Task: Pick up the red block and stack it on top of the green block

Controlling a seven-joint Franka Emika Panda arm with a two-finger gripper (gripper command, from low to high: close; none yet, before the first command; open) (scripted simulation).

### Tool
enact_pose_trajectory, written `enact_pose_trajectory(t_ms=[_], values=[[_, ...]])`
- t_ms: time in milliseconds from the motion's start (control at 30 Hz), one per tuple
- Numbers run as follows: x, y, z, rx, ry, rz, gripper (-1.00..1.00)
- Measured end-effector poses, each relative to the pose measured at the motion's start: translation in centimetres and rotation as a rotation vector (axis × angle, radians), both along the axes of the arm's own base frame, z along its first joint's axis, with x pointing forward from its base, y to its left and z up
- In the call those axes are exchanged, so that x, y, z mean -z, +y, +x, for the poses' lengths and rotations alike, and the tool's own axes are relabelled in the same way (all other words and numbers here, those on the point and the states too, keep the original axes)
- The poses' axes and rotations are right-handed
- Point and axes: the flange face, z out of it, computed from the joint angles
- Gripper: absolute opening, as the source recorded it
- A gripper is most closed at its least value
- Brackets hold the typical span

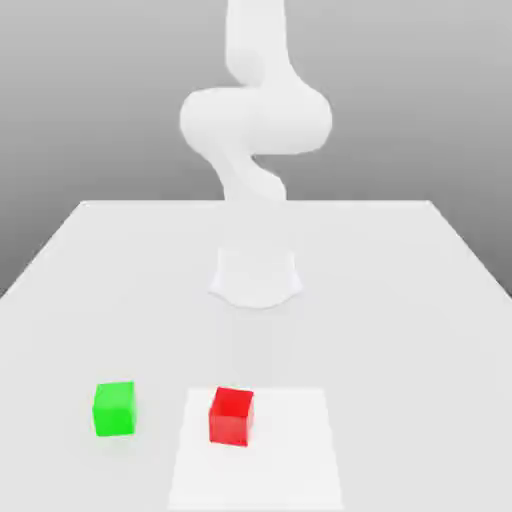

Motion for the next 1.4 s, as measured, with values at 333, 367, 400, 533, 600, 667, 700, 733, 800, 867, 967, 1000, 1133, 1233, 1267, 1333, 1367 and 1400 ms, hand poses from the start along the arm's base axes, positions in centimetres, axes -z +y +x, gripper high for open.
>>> enact_pose_trajectory(t_ms=[333, 367, 400, 533, 600, 667, 700, 733, 800, 867, 967, 1000, 1133, 1233, 1267, 1333, 1367, 1400], values=[[24.5, -1.8, 6.5, 0.073, 0.373, 0.027, 0.0], [26.9, -1.9, 6.4, 0.08, 0.409, 0.031, 0.0], [29.2, -2.1, 6.1, 0.088, 0.444, 0.034, 0.0], [38.0, -2.6, 3.9, 0.116, 0.588, 0.048, 0.0], [42.1, -2.8, 2.0, 0.133, 0.659, 0.056, 0.0], [45.2, -2.9, 0.9, 0.141, 0.702, 0.06, 0.0], [46.3, -2.9, 0.7, 0.141, 0.709, 0.061, 0.0], [47.4, -2.9, 0.6, 0.142, 0.712, 0.061, 0.0], [49.4, -2.8, 0.6, 0.142, 0.715, 0.061, 0.0], [51.3, -2.8, 0.4, 0.142, 0.716, 0.061, -1.0], [51.3, -2.8, 0.4, 0.142, 0.715, 0.061, -1.0], [51.3, -2.8, 0.4, 0.142, 0.715, 0.061, -1.0], [50.8, -2.8, 0.5, 0.142, 0.715, 0.061, -1.0], [48.1, -2.8, 0.5, 0.142, 0.716, 0.061, -1.0], [47.1, -2.8, 0.5, 0.142, 0.716, 0.061, -1.0], [45.5, -3.5, 0.4, 0.138, 0.715, 0.058, -1.0], [45.1, -4.4, 0.4, 0.13, 0.715, 0.054, -1.0], [44.7, -5.4, 0.3, 0.116, 0.715, 0.047, -1.0]])
